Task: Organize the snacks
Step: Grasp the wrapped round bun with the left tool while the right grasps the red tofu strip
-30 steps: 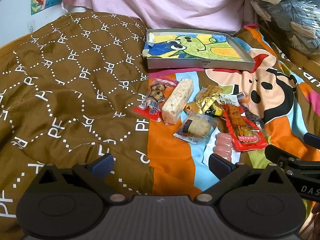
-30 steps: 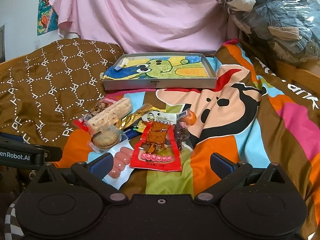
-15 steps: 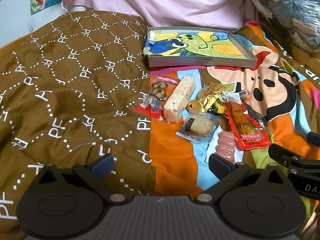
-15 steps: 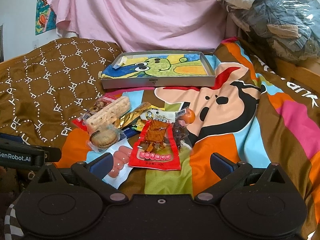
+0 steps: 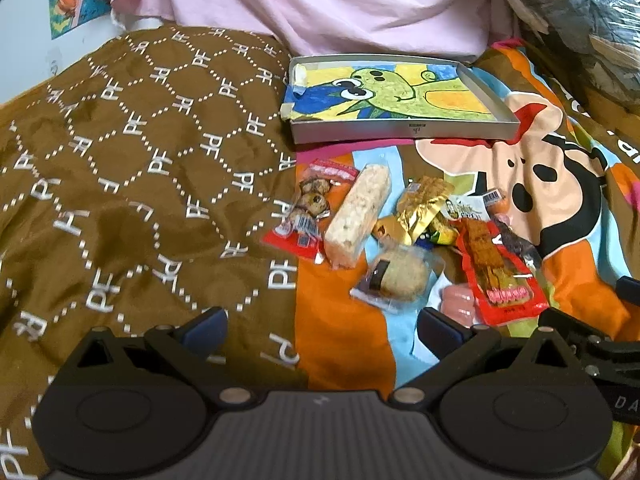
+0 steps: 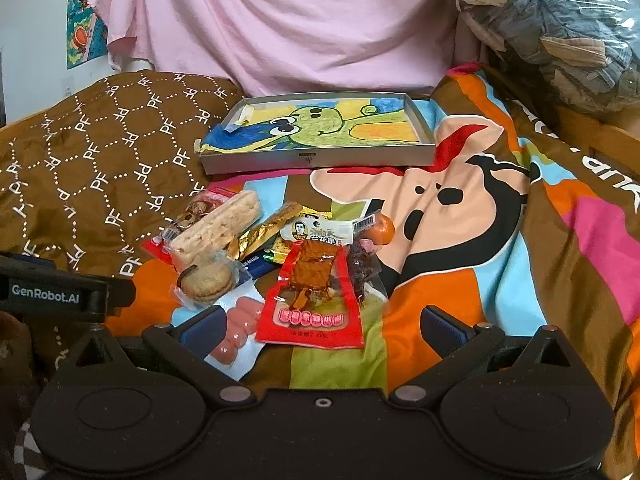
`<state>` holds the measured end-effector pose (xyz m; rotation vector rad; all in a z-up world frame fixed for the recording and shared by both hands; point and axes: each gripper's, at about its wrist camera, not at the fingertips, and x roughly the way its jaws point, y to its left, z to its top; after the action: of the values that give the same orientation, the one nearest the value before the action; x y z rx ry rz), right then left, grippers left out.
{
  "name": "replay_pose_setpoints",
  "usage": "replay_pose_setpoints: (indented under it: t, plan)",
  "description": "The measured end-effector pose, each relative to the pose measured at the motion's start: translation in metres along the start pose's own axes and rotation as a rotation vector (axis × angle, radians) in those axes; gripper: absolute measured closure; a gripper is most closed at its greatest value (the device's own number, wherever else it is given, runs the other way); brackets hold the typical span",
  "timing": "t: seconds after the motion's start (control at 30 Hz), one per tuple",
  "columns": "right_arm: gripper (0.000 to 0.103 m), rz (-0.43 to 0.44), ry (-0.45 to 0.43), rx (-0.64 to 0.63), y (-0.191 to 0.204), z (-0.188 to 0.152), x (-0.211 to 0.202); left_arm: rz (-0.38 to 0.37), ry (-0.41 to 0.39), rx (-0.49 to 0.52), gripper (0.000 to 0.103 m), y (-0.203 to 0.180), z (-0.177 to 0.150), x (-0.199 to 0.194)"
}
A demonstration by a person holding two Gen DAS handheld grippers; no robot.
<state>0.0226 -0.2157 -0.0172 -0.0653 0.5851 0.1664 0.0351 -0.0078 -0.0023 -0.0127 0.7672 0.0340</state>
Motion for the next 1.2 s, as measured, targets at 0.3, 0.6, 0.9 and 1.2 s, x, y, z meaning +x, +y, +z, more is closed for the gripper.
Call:
replay_pose_setpoints:
  t: [0.3,0.6,0.9,1.2]
  plan:
    - [0.001,0.018,0.001,-0.04,-0.011,0.014,0.017,-0.016,-0.005,0.045,0.0,-0.005,0.018,0.017]
    - [0.001,0.036,0.011,-0.114,-0.017,0.023,0.053,-0.038,0.027,0.102,0.0,-0.006,0.031,0.045]
    - [0.001,0.063,0.115,-0.13,-0.013,0.021,0.093,-0.05,0.056,0.162,0.0,-0.006,0.038,0.073]
    - [0.001,0.041,0.158,-0.158,-0.007,0.018,0.111,-0.081,0.076,0.175,0.0,-0.004,0.038,0.087]
